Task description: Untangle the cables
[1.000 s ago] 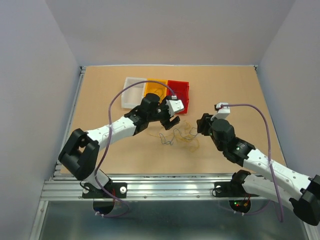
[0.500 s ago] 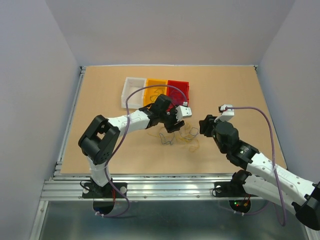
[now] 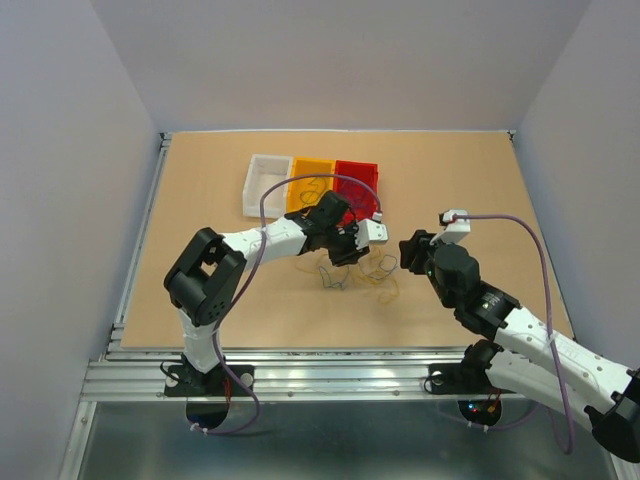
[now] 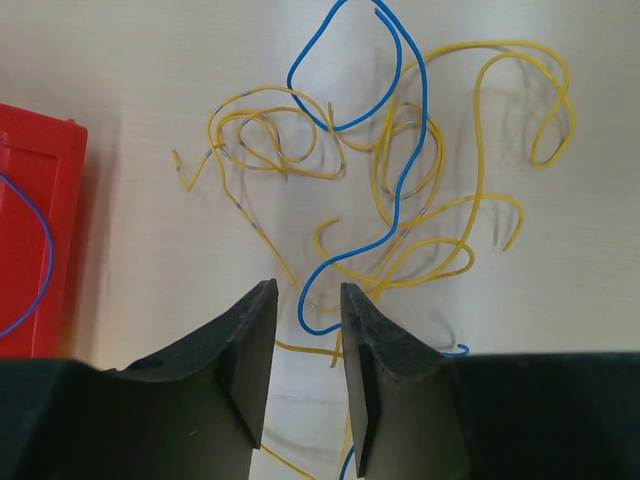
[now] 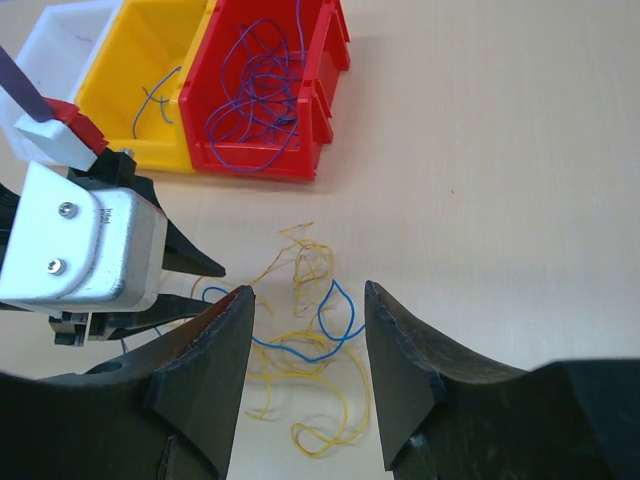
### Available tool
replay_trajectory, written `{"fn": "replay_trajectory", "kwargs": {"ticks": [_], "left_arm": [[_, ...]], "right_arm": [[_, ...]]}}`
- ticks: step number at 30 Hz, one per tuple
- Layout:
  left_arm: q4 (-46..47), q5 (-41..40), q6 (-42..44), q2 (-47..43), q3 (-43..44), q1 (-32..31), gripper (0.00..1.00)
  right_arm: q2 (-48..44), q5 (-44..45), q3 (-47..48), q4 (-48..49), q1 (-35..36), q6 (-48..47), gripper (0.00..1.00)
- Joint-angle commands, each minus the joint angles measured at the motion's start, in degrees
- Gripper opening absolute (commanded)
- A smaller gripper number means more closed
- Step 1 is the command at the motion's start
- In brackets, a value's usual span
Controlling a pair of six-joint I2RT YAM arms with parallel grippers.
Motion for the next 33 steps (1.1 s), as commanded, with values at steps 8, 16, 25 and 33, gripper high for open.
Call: {"fn": "replay_trajectory", "kwargs": {"ticks": [8,16,25,33], "left_arm": [[-3.0,-1.5,1.1,2.7,4.1,-0.8,0.05],[-1.8,-0.4,-0.9,-5.4,1.6,-0.8,0.00],[0.1,2.7,-6.2,-20.2,-1.6,-0.8,0.00],[0.0,3.1,-7.8,-24.0,-1.3,-0.8,0.00]], "right_arm": [[-1.2,1.2,-1.5,1.1,-0.1,0.5,0.53],[-0.7,0.8,-1.4,1.2,-0.1,0.4,0.53],[0.8,-13.8,-4.5,15.6,-0.1,-8.5,0.51],[3.0,-29.6,-7.9,28.1,-0.1,-15.5,0.55]]}}
